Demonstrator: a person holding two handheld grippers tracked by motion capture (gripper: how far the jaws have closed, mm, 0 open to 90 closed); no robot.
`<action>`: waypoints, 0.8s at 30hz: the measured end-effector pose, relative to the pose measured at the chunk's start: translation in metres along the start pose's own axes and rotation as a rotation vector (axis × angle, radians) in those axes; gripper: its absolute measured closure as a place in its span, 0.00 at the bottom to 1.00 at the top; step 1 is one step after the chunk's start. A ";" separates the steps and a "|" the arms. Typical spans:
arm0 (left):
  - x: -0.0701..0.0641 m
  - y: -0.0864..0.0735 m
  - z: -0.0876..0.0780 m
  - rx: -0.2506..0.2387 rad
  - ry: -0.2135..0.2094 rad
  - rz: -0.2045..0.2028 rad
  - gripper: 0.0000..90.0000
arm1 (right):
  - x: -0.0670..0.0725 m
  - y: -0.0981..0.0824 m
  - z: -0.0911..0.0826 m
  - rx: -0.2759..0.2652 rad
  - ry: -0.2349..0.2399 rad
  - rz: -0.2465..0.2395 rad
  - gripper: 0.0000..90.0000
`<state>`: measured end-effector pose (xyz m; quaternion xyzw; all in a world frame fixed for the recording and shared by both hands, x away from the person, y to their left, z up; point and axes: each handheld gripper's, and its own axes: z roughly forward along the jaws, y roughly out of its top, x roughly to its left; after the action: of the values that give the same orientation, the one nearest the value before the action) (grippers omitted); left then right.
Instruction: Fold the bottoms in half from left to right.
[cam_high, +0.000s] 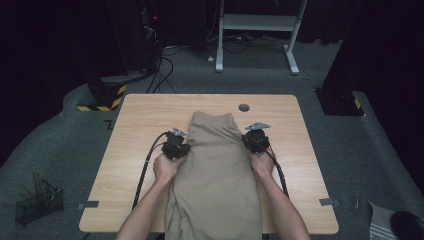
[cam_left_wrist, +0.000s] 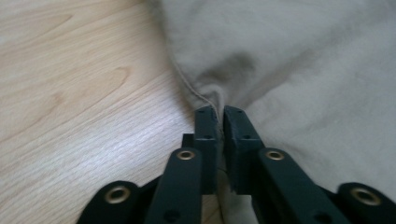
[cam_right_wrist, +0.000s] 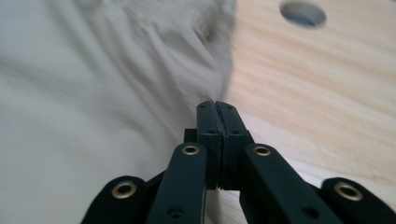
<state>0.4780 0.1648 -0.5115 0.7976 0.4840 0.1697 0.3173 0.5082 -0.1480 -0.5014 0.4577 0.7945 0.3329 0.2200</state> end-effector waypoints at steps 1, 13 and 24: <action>0.001 0.000 0.000 0.000 0.004 0.001 0.93 | -0.005 -0.002 0.004 0.027 0.001 0.009 0.97; -0.029 -0.040 -0.056 -0.059 -0.089 0.074 0.46 | 0.033 -0.034 -0.062 -0.097 0.138 -0.119 0.76; -0.034 -0.055 -0.039 -0.054 -0.087 0.110 0.48 | 0.055 -0.063 -0.046 0.010 0.183 -0.158 0.73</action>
<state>0.4029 0.1663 -0.5184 0.8208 0.4206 0.1652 0.3493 0.4146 -0.1373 -0.5184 0.3624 0.8466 0.3507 0.1699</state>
